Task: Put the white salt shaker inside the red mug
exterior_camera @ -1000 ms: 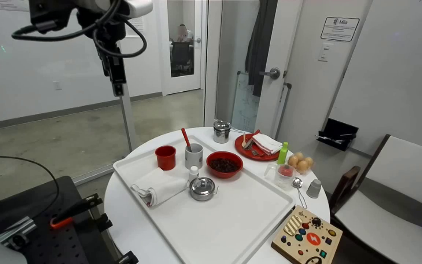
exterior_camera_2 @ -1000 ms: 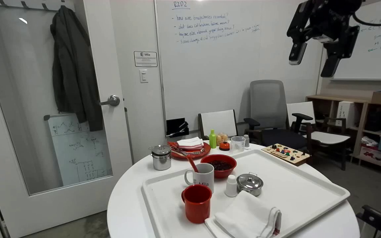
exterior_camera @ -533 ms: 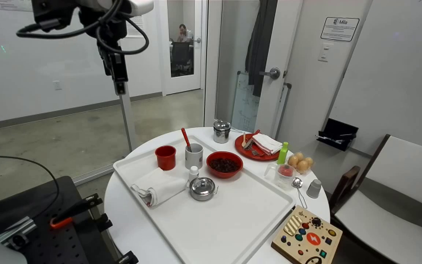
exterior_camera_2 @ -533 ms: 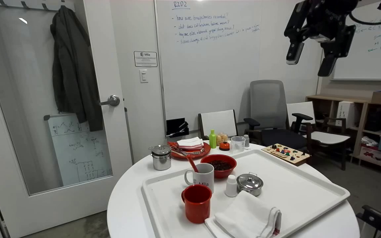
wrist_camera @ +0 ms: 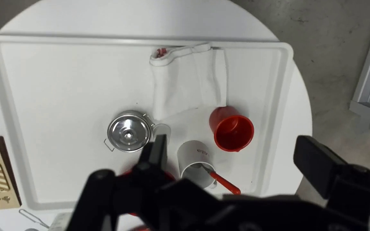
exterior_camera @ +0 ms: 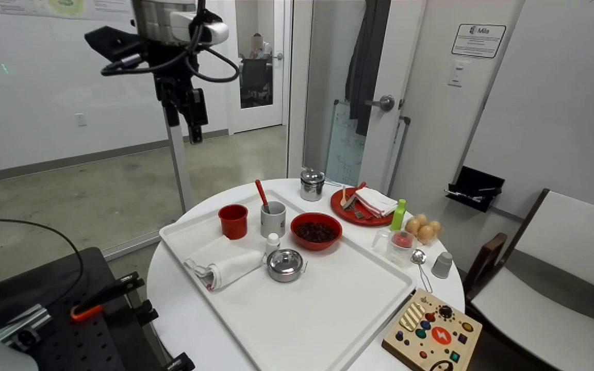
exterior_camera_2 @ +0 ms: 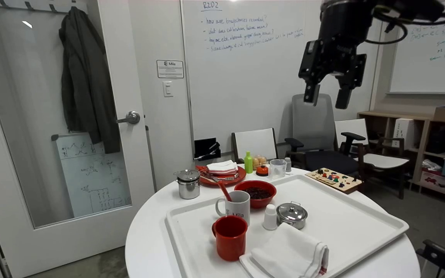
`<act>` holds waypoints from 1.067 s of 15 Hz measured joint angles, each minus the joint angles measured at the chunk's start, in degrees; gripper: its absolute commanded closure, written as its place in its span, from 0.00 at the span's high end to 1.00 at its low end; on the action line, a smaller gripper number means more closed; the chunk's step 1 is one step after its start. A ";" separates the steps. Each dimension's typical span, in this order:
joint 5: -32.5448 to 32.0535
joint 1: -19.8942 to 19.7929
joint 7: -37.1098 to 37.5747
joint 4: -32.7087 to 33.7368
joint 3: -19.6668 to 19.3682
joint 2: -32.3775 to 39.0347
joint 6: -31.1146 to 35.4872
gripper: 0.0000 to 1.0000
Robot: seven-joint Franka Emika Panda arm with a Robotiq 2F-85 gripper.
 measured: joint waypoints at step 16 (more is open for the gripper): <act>-13.16 -3.08 12.75 17.72 -0.20 31.75 5.47 1.00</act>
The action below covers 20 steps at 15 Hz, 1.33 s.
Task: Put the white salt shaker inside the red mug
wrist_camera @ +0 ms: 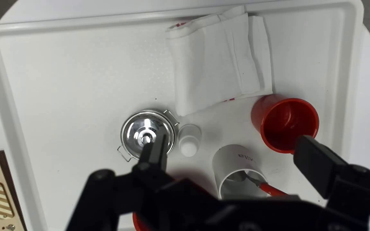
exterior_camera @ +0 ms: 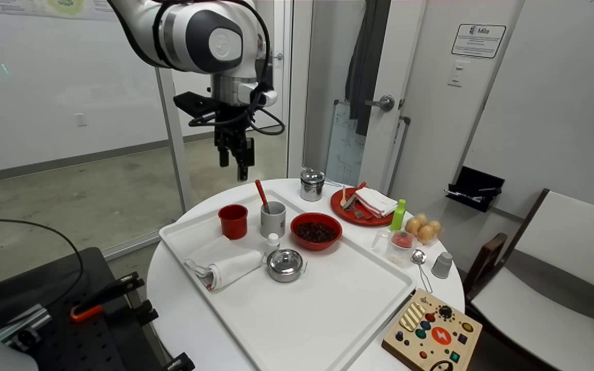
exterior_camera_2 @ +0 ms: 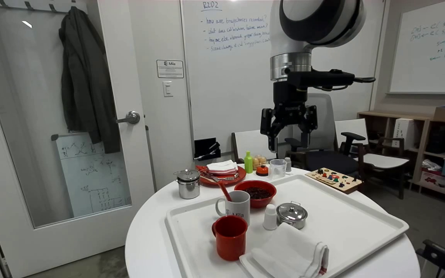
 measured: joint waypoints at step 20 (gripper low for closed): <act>-0.15 6.08 1.12 24.85 -11.07 33.88 2.96 1.00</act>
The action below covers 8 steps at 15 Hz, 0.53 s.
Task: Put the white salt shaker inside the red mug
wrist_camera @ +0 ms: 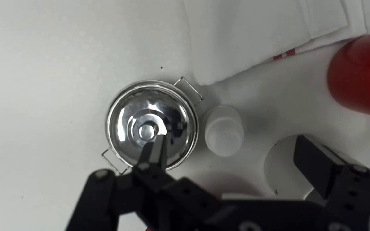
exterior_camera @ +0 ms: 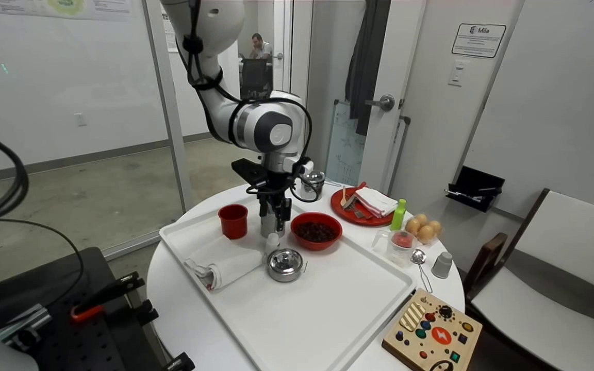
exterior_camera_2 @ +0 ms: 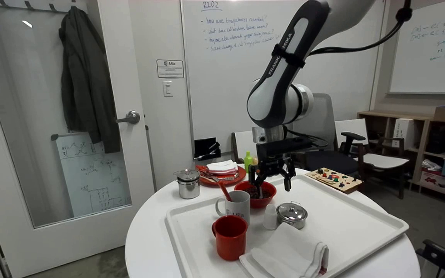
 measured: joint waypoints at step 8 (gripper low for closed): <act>0.68 -0.04 0.04 6.83 -0.05 5.74 -4.21 1.00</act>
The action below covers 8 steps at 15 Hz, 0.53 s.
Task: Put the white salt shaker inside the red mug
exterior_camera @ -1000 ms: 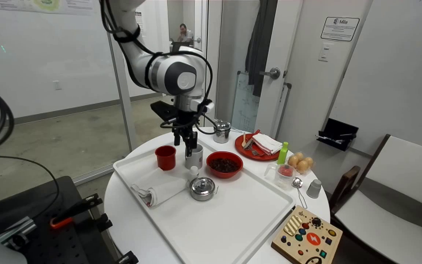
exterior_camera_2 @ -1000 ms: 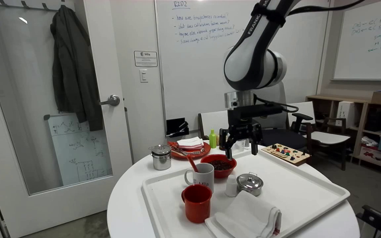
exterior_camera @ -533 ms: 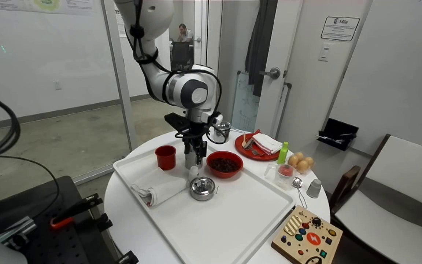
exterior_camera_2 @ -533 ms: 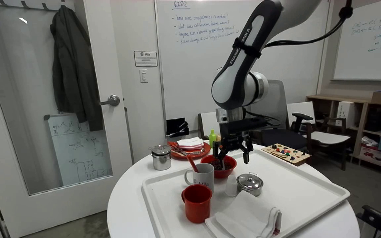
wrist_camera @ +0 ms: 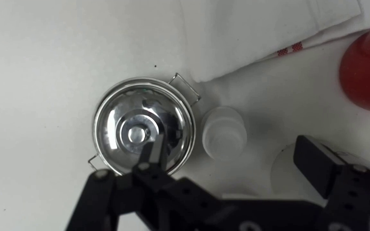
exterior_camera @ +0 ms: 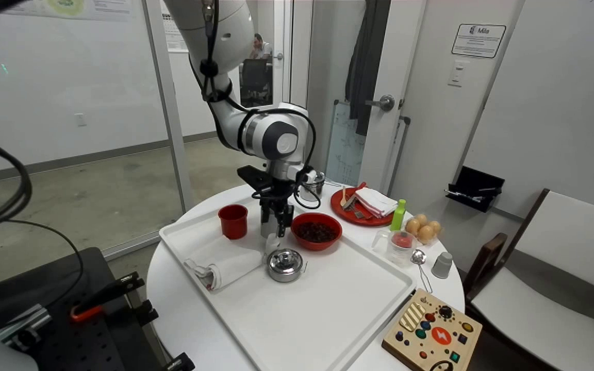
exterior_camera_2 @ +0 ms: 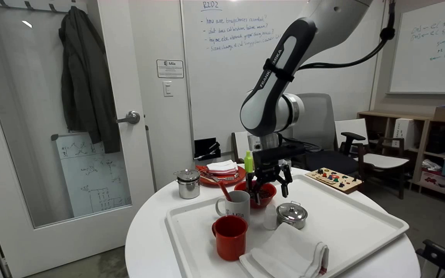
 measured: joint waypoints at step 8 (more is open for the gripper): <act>0.37 0.08 -0.05 -1.31 -0.09 0.07 3.35 1.00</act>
